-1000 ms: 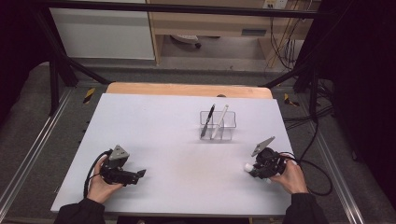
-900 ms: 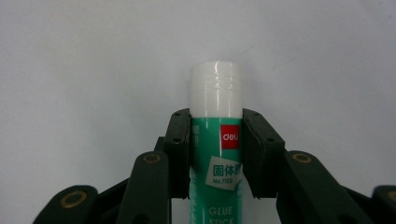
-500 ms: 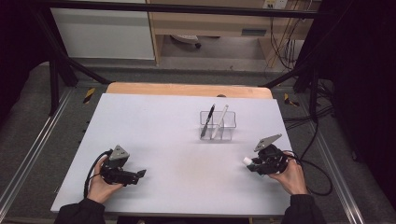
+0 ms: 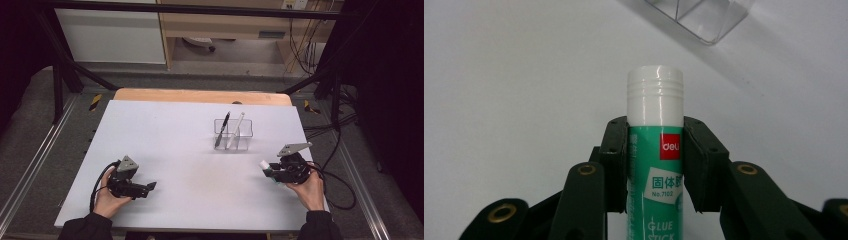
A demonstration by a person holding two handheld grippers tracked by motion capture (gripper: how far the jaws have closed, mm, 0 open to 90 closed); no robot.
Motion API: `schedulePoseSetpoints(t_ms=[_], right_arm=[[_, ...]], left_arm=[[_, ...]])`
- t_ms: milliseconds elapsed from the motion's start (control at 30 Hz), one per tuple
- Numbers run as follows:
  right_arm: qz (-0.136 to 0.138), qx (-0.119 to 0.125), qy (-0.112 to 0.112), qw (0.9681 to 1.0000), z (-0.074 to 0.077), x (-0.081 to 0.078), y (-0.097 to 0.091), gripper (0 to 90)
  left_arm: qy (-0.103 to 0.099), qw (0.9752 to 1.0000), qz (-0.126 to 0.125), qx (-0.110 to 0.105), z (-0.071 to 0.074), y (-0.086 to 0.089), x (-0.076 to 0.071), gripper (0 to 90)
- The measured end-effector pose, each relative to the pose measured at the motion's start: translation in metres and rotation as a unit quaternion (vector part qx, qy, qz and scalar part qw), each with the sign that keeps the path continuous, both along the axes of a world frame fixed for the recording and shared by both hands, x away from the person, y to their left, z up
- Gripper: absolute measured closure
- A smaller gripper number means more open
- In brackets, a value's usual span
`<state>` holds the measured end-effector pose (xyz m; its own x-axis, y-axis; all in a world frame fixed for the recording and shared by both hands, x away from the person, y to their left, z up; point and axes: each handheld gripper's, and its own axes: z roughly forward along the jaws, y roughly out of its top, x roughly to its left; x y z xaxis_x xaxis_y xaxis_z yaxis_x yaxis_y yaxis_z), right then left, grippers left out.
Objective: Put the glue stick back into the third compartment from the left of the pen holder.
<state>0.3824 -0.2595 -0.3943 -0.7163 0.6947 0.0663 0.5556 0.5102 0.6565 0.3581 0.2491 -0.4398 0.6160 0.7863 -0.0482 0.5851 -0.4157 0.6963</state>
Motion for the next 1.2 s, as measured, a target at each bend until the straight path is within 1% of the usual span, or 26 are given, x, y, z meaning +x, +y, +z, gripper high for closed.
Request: schedulePoseSetpoints(t_ms=[67,167,267,400,567,767,867,900,933,1067,1133,1200], right_arm=[[-0.005,0.008,-0.008,0.9999,0.002,-0.001,0.000,65.9],[-0.021,0.029,-0.019,0.9992,0.006,-0.001,-0.001,66.0],[-0.039,0.047,-0.031,0.9976,0.011,-0.002,-0.001,65.9],[-0.057,0.062,-0.051,0.9951,0.017,-0.002,-0.001,66.0],[-0.077,0.092,-0.074,0.9900,0.024,-0.002,0.000,65.9],[-0.101,0.120,-0.092,0.9833,0.031,0.001,0.003,65.9],[-0.109,0.128,-0.100,0.9807,0.035,0.003,0.005,65.9],[-0.111,0.133,-0.100,0.9799,0.037,0.003,0.006,66.0],[-0.110,0.135,-0.102,0.9794,0.037,0.004,0.007,65.9],[-0.117,0.149,-0.112,0.9756,0.039,0.006,0.011,65.9],[-0.122,0.157,-0.120,0.9725,0.040,0.007,0.013,65.9],[-0.125,0.165,-0.125,0.9703,0.041,0.009,0.015,65.9]], left_arm=[[0.000,1.0000,0.000,0.000,0.000,0.000,0.000,7.7],[-0.001,1.0000,0.002,-0.002,0.000,0.000,0.000,7.6],[0.000,1.0000,0.002,-0.002,0.000,0.001,0.000,7.6],[0.000,1.0000,0.003,-0.002,0.000,0.001,0.000,7.6],[-0.001,1.0000,0.004,-0.004,0.000,0.002,0.000,7.5],[-0.001,1.0000,0.008,-0.005,0.000,0.003,0.000,7.2],[-0.001,0.9999,0.009,-0.006,-0.001,0.004,0.000,7.2],[-0.001,0.9999,0.010,-0.006,-0.001,0.004,0.000,7.1],[0.000,0.9999,0.010,-0.007,-0.001,0.004,0.000,7.1],[0.000,0.9999,0.011,-0.007,-0.001,0.005,0.001,7.0],[0.000,0.9999,0.012,-0.008,-0.002,0.006,0.001,6.9],[0.000,0.9999,0.012,-0.007,-0.002,0.006,0.001,6.8]])
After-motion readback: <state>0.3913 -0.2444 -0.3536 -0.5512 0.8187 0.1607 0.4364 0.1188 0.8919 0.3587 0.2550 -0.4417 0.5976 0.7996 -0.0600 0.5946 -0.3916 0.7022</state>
